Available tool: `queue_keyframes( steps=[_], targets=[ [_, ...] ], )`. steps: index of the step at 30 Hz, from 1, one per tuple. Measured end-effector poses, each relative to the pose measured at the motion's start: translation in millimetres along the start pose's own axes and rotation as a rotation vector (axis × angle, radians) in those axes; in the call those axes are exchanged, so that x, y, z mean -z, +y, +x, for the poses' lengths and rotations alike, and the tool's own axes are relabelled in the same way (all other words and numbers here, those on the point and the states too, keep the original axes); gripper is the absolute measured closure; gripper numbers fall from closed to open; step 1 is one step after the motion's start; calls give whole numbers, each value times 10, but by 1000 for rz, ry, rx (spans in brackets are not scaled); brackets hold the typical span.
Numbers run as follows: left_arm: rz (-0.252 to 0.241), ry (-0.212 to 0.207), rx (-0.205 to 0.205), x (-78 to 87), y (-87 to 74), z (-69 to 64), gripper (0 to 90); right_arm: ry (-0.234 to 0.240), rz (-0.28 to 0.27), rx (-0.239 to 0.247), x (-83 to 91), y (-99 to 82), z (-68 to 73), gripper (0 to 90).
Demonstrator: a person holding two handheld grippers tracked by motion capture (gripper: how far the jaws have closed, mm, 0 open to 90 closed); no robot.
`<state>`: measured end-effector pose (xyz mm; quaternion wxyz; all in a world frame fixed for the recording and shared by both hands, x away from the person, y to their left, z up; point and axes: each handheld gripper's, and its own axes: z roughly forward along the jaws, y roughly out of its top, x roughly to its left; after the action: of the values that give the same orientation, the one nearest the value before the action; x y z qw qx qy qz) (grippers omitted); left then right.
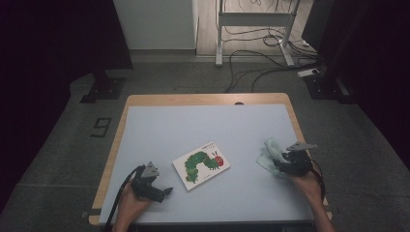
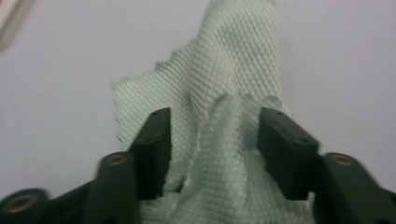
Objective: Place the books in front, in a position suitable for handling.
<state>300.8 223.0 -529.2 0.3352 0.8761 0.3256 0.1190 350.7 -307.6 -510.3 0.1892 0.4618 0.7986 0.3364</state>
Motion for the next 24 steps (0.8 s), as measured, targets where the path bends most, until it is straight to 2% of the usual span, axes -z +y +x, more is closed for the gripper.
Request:
queue_keyframes(
  steps=[5,11,16,19,24],
  targets=[
    [0,1,0,0,1,0,0,-12,-13,36,46,117,81,279],
    [0,-2,0,0,2,3,0,23,-34,70,46,268,205,176],
    [2,-2,0,0,5,2,0,38,-25,96,-18,359,327,112],
    [5,0,-2,-1,10,1,0,50,-15,110,-69,398,384,17],
    [4,-5,-20,-23,43,-10,0,75,-18,139,-134,483,499,0]
  ],
)
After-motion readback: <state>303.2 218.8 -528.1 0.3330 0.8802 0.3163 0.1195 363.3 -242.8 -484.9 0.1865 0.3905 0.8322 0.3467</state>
